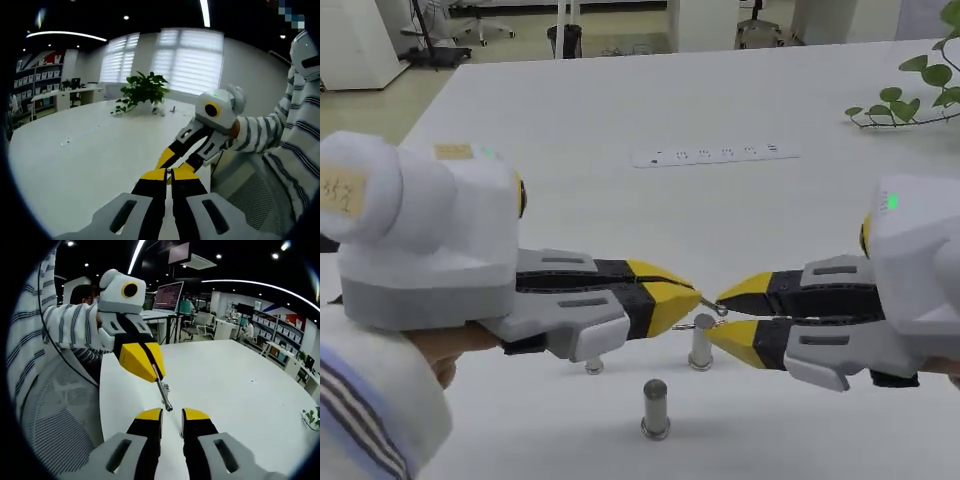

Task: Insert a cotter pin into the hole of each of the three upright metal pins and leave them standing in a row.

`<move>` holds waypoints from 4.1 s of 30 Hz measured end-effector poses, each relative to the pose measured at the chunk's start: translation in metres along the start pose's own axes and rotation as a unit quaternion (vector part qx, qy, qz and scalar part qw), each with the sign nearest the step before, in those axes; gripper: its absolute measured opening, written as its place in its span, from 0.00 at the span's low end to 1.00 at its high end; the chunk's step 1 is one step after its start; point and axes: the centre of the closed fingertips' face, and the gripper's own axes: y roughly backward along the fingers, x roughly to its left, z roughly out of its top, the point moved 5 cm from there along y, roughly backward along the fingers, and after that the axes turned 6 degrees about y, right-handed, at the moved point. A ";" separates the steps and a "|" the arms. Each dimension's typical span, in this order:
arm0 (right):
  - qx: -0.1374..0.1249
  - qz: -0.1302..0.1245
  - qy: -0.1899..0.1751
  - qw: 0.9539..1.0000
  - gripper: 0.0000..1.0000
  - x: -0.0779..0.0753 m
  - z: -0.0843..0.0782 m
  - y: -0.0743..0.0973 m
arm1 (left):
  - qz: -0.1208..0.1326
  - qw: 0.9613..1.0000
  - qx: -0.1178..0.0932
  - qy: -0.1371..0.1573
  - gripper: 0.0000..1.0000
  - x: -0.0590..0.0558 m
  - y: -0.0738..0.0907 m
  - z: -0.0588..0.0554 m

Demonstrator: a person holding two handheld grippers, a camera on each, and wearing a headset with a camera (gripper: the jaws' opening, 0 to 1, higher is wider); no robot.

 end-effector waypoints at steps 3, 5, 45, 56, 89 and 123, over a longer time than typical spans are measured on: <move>0.001 0.008 -0.003 1.000 0.07 0.002 -0.002 0.000 | -0.005 1.000 0.005 -0.015 0.00 -0.002 0.000 -0.002; 0.003 0.011 -0.002 1.000 0.07 0.004 -0.002 0.000 | -0.008 1.000 0.010 -0.022 0.00 -0.002 0.000 -0.003; 0.059 0.129 0.080 0.987 0.00 0.036 -0.019 -0.003 | -0.032 0.973 0.146 -0.176 0.01 -0.001 -0.005 -0.054; 0.111 0.106 0.090 0.984 0.00 0.023 -0.043 -0.009 | 0.010 0.972 0.175 -0.159 0.18 0.020 -0.003 -0.076; 0.134 0.119 0.078 0.981 0.00 0.031 -0.053 -0.032 | -0.002 0.969 0.200 -0.146 0.10 0.031 -0.020 -0.089; 0.088 0.156 0.098 0.979 0.15 0.032 -0.044 -0.060 | 0.007 0.982 0.166 -0.087 0.11 0.028 -0.019 -0.089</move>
